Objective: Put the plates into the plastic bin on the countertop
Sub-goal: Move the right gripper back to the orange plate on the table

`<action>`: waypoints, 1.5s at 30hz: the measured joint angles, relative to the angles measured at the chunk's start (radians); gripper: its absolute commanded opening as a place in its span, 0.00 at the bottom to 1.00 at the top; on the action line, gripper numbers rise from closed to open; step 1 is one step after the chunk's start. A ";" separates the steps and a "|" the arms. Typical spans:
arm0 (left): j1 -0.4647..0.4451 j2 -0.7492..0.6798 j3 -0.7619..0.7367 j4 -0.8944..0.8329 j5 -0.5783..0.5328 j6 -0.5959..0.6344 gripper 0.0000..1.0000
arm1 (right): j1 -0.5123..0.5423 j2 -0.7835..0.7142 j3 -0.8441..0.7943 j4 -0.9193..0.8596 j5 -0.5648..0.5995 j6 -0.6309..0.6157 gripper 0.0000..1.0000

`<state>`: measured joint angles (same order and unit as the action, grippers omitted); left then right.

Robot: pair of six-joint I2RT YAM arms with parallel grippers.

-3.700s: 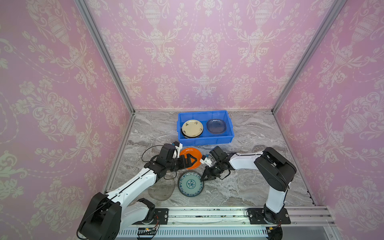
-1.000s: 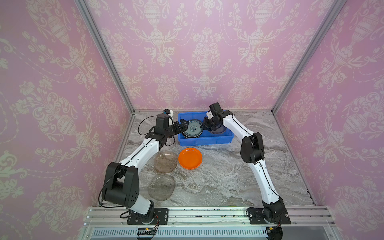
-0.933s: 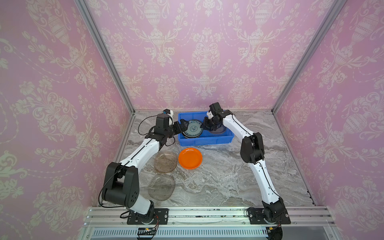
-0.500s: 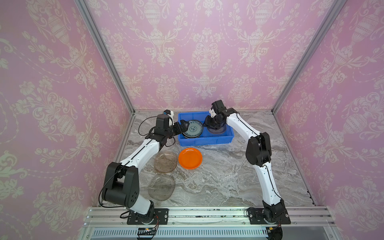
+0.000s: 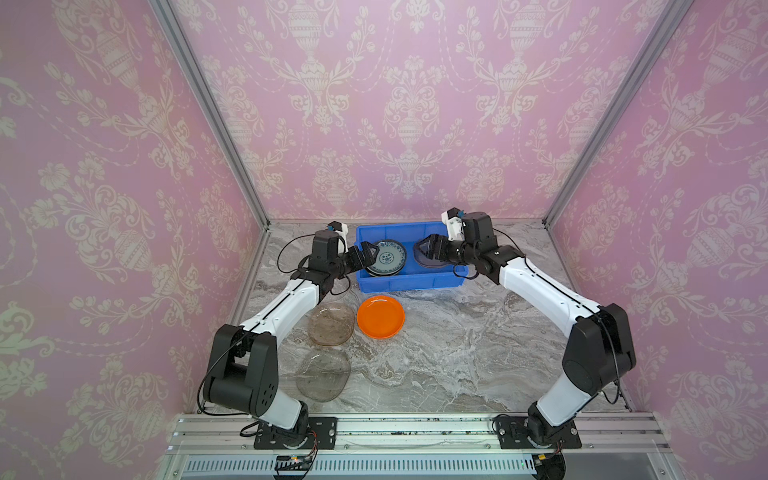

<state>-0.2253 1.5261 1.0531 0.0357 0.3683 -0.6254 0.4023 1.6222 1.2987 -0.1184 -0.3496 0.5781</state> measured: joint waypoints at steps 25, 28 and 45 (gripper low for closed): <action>0.000 -0.082 -0.096 0.043 0.037 -0.004 0.98 | 0.070 -0.391 -0.831 0.507 0.086 0.481 0.81; 0.000 -0.087 -0.097 0.042 0.037 -0.004 0.98 | 0.074 -0.314 -0.832 0.525 0.039 0.513 0.76; 0.000 -0.087 -0.097 0.027 0.037 -0.004 0.98 | 0.126 0.116 -0.669 0.607 -0.146 0.539 0.43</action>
<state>-0.2253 1.4395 0.9562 0.0624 0.4053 -0.6292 0.5285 1.7386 0.6296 0.4881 -0.4953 1.1172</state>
